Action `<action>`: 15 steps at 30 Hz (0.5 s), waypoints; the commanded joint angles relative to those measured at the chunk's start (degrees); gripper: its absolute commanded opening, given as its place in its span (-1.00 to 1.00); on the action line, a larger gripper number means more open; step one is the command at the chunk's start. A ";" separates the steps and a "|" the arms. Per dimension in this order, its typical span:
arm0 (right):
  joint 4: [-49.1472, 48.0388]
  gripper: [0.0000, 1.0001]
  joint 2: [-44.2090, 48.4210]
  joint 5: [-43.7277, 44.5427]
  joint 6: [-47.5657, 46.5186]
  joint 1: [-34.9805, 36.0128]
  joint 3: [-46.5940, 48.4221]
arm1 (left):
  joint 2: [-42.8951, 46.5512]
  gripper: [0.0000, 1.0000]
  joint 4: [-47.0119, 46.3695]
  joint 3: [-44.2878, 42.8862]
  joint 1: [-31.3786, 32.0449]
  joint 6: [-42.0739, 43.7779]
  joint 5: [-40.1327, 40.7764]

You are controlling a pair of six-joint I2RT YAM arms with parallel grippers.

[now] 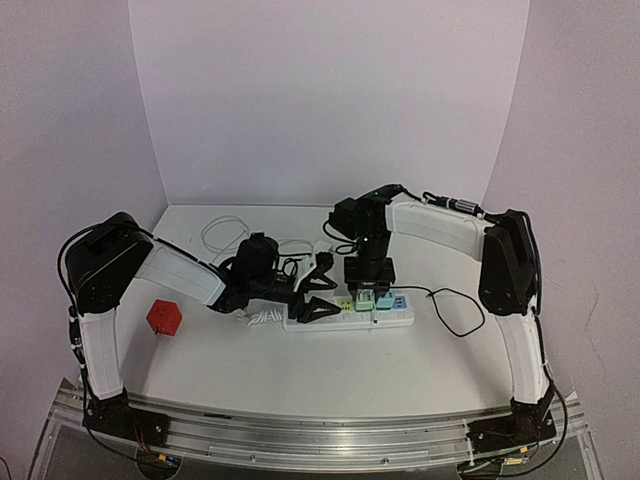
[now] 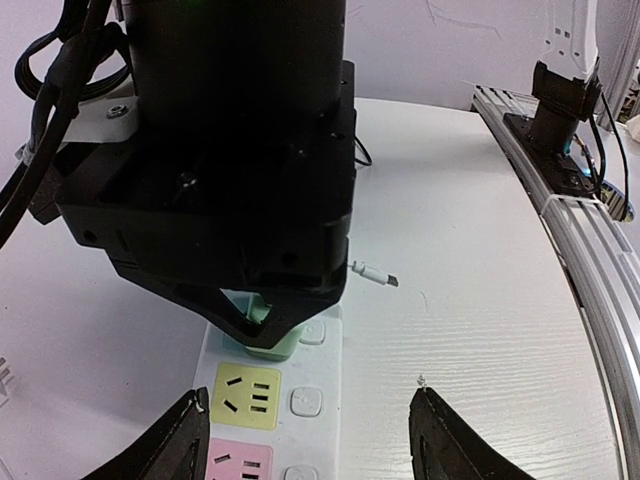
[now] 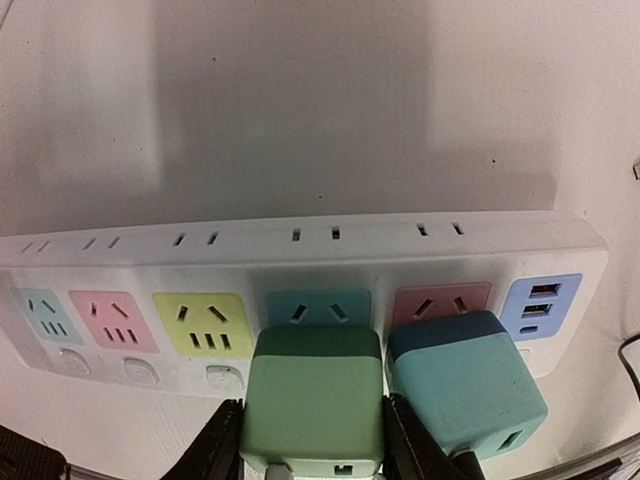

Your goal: Insert the plug

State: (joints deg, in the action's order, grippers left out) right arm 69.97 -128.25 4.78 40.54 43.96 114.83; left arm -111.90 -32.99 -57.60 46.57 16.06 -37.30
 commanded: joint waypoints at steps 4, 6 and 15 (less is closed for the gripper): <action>0.69 -0.05 1.46 -1.38 -1.16 -0.19 2.42 | 0.62 0.51 4.91 -0.59 -0.15 2.43 -0.36; 0.65 -0.02 0.77 -2.01 -1.28 -0.17 2.46 | 0.84 0.55 9.25 -0.97 -1.07 3.80 -1.27; 1.03 0.25 1.00 -0.21 -2.28 -0.19 4.84 | 2.48 0.53 14.71 0.06 -3.72 7.36 -3.17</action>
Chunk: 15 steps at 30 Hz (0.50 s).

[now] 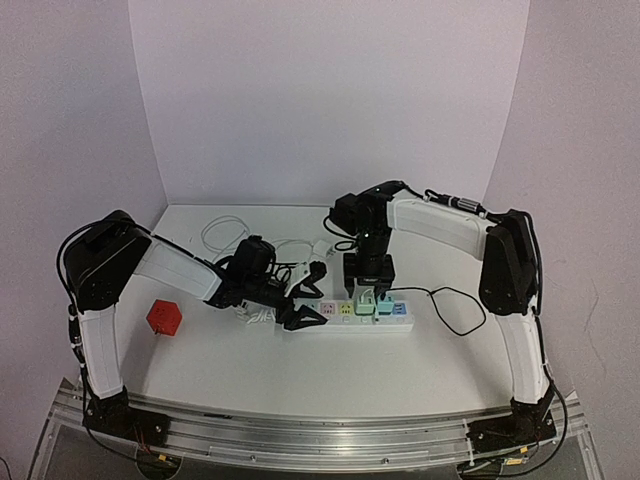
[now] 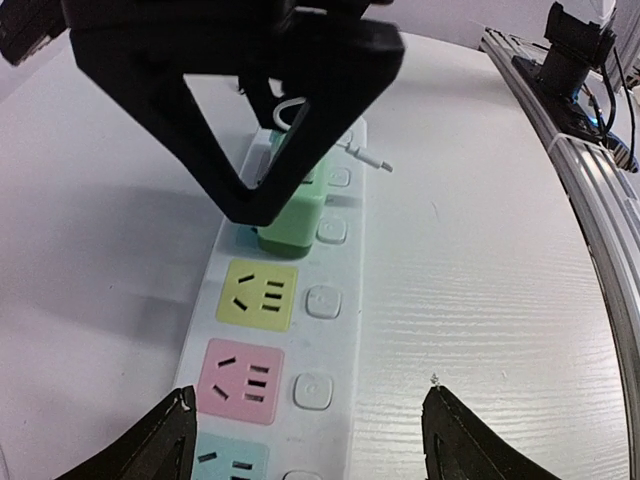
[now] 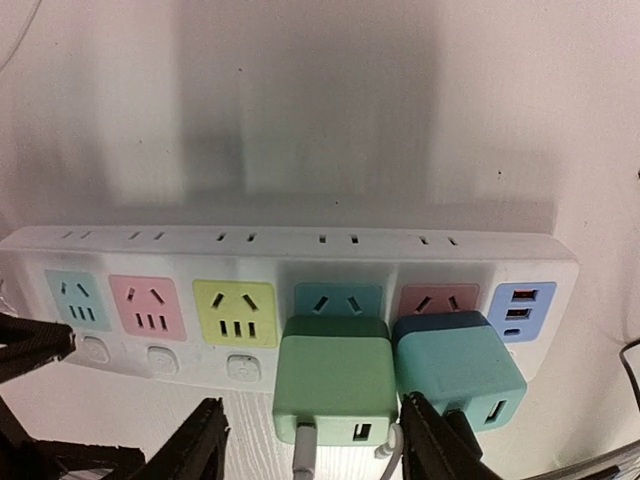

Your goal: Insert the plug

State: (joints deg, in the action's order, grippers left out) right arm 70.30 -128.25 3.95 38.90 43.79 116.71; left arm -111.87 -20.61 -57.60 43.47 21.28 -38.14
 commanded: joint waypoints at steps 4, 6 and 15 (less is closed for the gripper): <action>0.89 0.56 2.17 1.27 -2.69 -0.02 5.83 | 2.41 0.52 2.09 -0.20 -0.58 1.70 -4.60; 1.13 0.59 2.87 2.10 -3.64 -0.02 7.53 | 2.42 0.51 2.08 -0.17 -0.58 1.72 -4.88; 4.81 0.32 11.10 9.09 -0.07 -0.04 3.95 | 2.78 0.50 2.08 -0.32 -0.58 1.74 -4.15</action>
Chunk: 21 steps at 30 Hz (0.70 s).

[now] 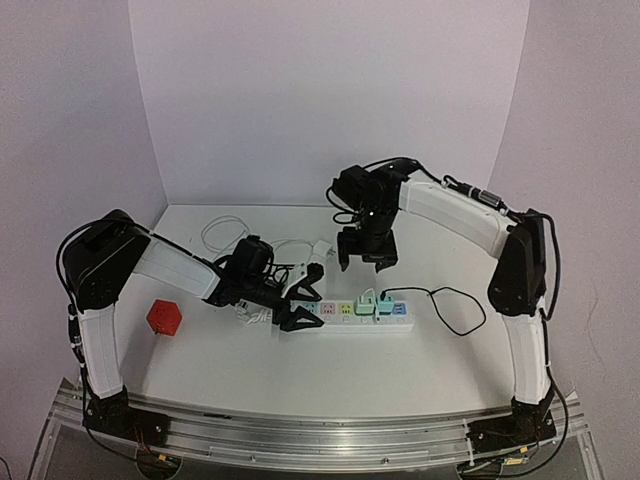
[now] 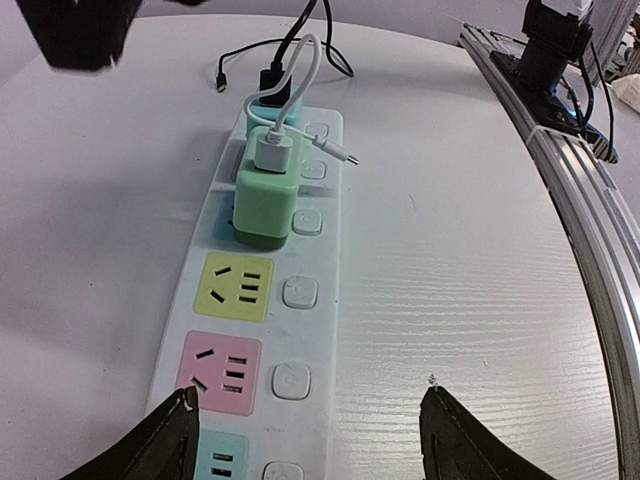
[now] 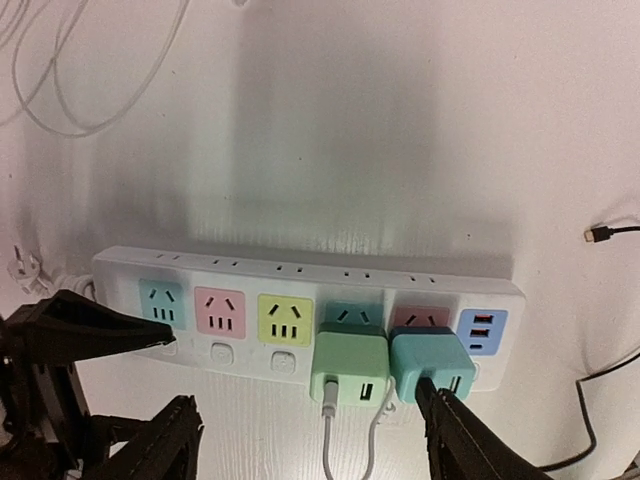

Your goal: Insert the plug

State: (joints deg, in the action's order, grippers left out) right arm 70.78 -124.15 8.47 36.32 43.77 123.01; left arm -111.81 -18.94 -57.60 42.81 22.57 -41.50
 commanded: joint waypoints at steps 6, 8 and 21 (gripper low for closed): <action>7.18 -0.02 9.24 -0.18 7.81 0.22 -12.37 | 2.83 0.48 0.39 -0.28 -0.09 0.36 -0.43; 5.98 0.02 10.90 -0.51 8.55 0.43 -15.28 | 2.78 0.48 0.47 -0.28 -0.15 0.30 -0.43; -6.25 -0.23 6.66 2.10 5.60 -0.05 -19.36 | 3.51 0.47 0.45 0.32 -0.74 0.36 0.12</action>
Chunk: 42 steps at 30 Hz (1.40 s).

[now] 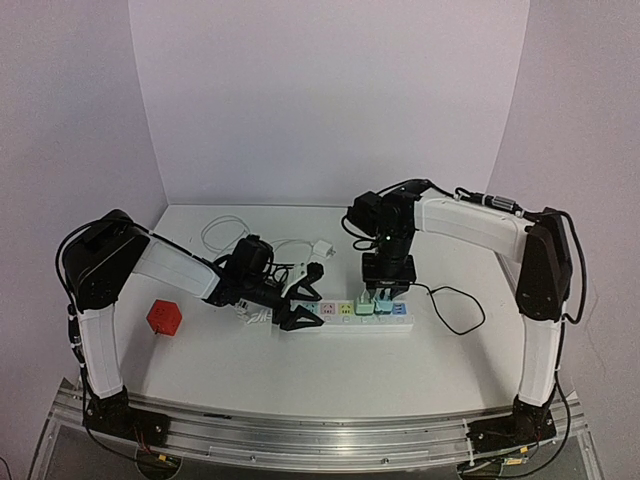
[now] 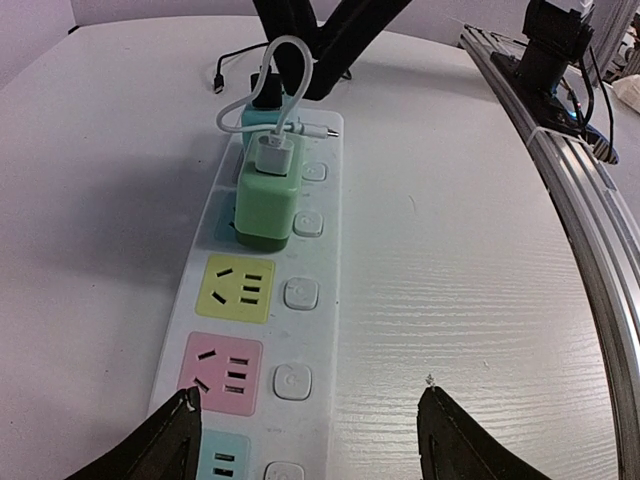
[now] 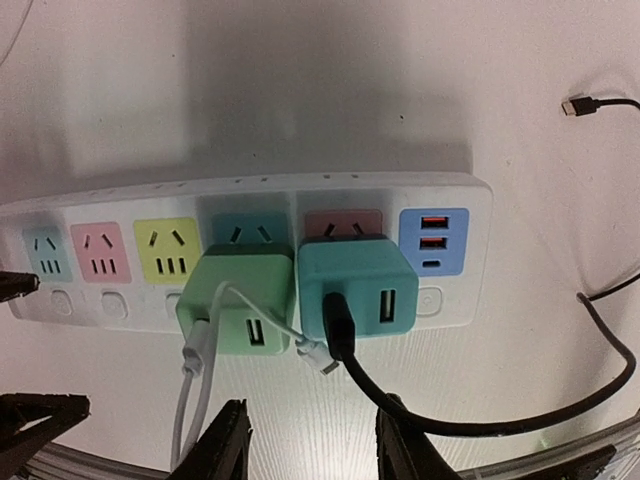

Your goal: Insert the plug

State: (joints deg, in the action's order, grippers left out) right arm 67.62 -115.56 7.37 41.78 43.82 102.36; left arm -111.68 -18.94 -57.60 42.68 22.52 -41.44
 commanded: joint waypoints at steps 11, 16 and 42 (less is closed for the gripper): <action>-5.17 -0.53 -3.26 3.10 1.22 0.41 -0.97 | 3.87 0.47 0.58 1.40 -1.55 1.10 0.31; -4.97 -0.54 1.77 0.86 1.52 1.68 -5.38 | 4.06 0.47 0.70 1.36 -1.93 1.30 0.35; -7.93 0.41 10.37 -18.41 -97.13 -6.09 -5.85 | 9.32 0.73 21.98 -0.78 -5.19 19.23 -2.62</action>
State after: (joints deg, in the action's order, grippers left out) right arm 61.45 -103.50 -8.06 -33.51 37.66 97.63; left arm -105.45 -5.80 -56.66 37.99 34.16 -42.48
